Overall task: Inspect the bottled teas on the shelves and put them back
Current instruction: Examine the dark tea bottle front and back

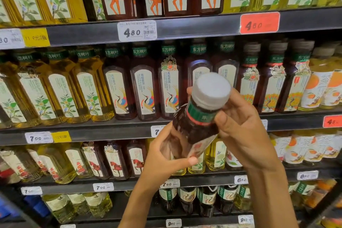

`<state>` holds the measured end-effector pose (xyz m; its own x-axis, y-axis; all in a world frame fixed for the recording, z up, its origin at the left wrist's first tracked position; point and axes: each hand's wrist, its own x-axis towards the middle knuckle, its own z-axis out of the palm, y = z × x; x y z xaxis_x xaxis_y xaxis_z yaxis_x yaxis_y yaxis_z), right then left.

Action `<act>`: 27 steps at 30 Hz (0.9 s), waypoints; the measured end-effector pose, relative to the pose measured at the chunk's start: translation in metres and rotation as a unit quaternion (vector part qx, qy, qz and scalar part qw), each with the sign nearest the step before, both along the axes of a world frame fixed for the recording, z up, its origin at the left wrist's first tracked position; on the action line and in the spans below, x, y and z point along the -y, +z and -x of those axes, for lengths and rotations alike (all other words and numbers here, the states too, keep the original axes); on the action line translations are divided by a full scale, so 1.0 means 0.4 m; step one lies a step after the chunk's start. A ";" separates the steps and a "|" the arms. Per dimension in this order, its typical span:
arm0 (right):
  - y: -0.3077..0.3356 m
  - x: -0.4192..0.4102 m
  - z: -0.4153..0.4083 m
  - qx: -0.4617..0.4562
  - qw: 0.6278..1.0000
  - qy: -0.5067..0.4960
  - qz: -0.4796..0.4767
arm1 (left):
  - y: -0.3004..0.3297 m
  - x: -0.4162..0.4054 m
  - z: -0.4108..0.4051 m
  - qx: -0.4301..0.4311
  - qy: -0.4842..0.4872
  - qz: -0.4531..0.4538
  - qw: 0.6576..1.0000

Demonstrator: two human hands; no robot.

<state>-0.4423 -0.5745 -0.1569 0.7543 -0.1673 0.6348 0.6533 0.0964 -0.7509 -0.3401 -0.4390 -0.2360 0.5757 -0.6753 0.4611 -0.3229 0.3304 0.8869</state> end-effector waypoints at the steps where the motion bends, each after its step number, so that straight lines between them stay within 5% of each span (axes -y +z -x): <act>1: 0.005 0.002 -0.003 0.002 1.000 -0.006 -0.025 | 0.000 -0.002 0.004 -0.020 -0.018 0.010 1.000; 5: 0.029 0.006 -0.035 -0.036 0.991 -0.028 -0.126 | -0.003 -0.002 0.027 -0.103 -0.014 -0.001 0.995; 10: 0.045 0.002 -0.076 -0.070 0.993 -0.018 -0.093 | -0.014 -0.013 0.041 -0.206 -0.049 -0.052 0.976; 19: 0.045 -0.009 -0.103 -0.110 0.982 -0.130 -0.086 | 0.013 -0.006 0.039 -0.246 0.007 -0.087 0.965; 23: 0.059 -0.006 -0.110 -0.127 0.983 -0.089 -0.102 | 0.040 0.000 0.046 -0.356 -0.095 -0.035 0.929; 27: 0.067 -0.012 -0.119 -0.108 0.984 -0.024 -0.142 | 0.042 0.002 0.040 -0.307 -0.103 -0.058 0.944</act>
<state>-0.3948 -0.5695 -0.1302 0.8532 -0.3530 0.3839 0.4910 0.2953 -0.8196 -0.3560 -0.4396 -0.2192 0.5618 -0.8273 -0.0007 0.3244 0.2196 0.9201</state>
